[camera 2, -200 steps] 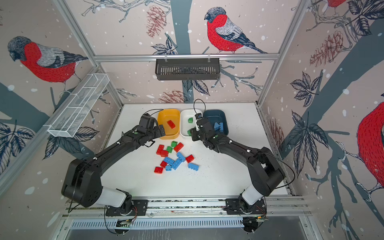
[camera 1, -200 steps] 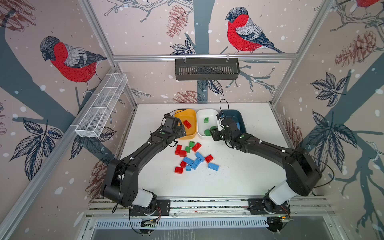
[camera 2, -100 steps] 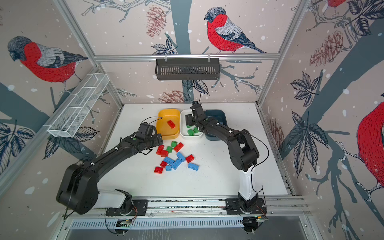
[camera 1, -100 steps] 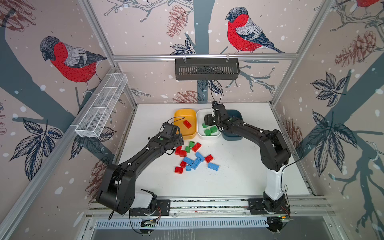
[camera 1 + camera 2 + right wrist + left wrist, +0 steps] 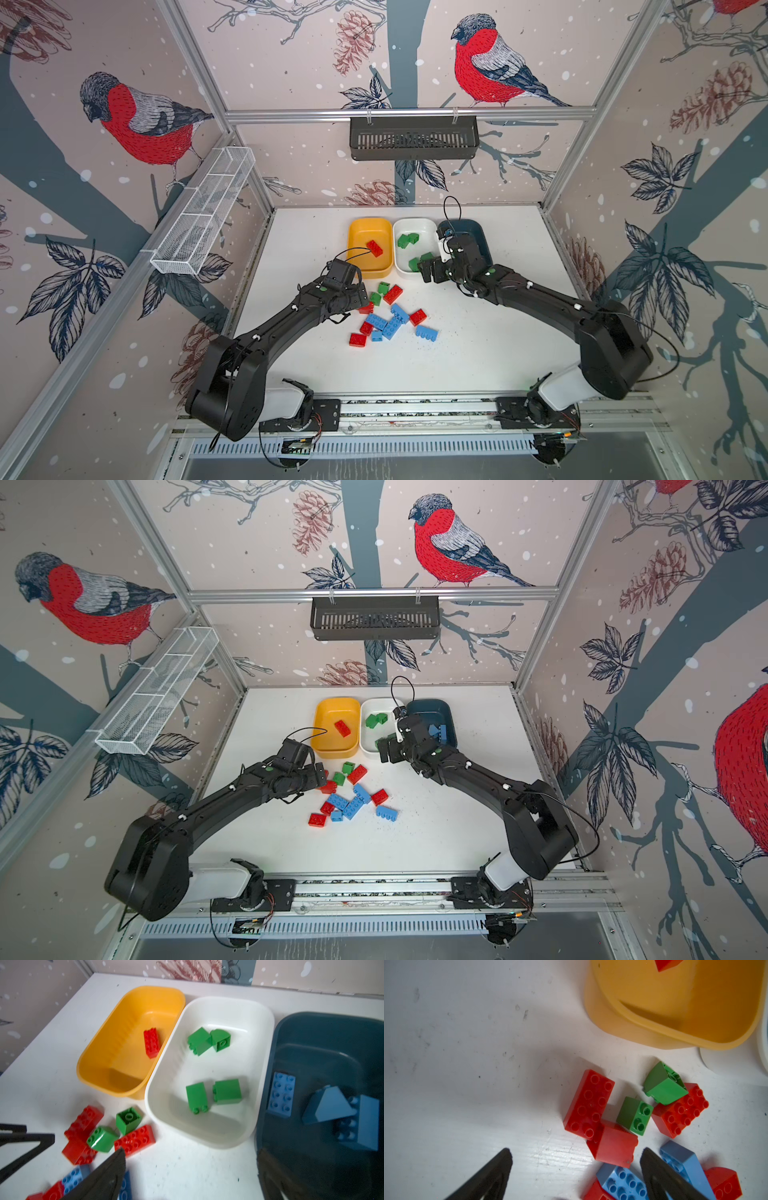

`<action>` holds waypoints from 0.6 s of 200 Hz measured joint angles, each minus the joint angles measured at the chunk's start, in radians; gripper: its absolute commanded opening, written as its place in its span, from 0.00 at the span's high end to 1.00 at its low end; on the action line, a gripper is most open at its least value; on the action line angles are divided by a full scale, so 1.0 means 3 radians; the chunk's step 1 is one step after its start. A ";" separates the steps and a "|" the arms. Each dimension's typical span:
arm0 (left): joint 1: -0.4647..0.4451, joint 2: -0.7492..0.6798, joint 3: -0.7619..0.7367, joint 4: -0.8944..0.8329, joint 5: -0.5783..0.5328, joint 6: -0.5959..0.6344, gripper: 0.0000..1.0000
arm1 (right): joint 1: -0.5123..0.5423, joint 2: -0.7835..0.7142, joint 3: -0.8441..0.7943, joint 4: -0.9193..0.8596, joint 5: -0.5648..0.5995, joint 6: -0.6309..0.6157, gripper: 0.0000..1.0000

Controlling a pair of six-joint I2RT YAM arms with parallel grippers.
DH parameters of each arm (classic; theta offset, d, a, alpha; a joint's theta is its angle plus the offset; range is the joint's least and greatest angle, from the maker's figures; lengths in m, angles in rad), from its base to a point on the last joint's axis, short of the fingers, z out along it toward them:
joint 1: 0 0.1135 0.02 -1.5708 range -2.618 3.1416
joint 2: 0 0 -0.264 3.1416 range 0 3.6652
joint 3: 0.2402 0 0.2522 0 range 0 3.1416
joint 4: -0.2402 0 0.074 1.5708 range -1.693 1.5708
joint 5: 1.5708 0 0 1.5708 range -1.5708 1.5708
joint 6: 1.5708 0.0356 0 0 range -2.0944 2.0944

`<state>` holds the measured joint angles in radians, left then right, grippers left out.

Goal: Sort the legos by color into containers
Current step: 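Release the green brick into the white tub while left lowers to the pile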

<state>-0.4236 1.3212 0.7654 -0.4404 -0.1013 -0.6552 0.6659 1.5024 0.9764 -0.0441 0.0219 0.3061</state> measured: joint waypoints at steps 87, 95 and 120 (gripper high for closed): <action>-0.0267 -0.0100 -0.0253 -0.0346 0.0120 -0.0174 0.27 | 0.0329 -0.0407 -0.0656 0.0008 0.0231 0.0202 0.03; -0.0275 -0.0100 -0.0285 -0.0362 0.0161 -0.0173 0.28 | 0.0329 -0.0417 -0.0671 0.0025 0.0268 0.0205 0.03; -0.0312 -0.0100 -0.0328 -0.0389 0.0273 -0.0168 0.28 | 0.0320 -0.0425 -0.0688 0.0114 0.0346 0.0284 0.03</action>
<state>-0.5171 1.2911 0.6670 -0.5571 -0.0193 -0.7055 0.7620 1.3750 0.7700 -0.0097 0.1257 0.3912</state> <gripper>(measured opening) 0.716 0.969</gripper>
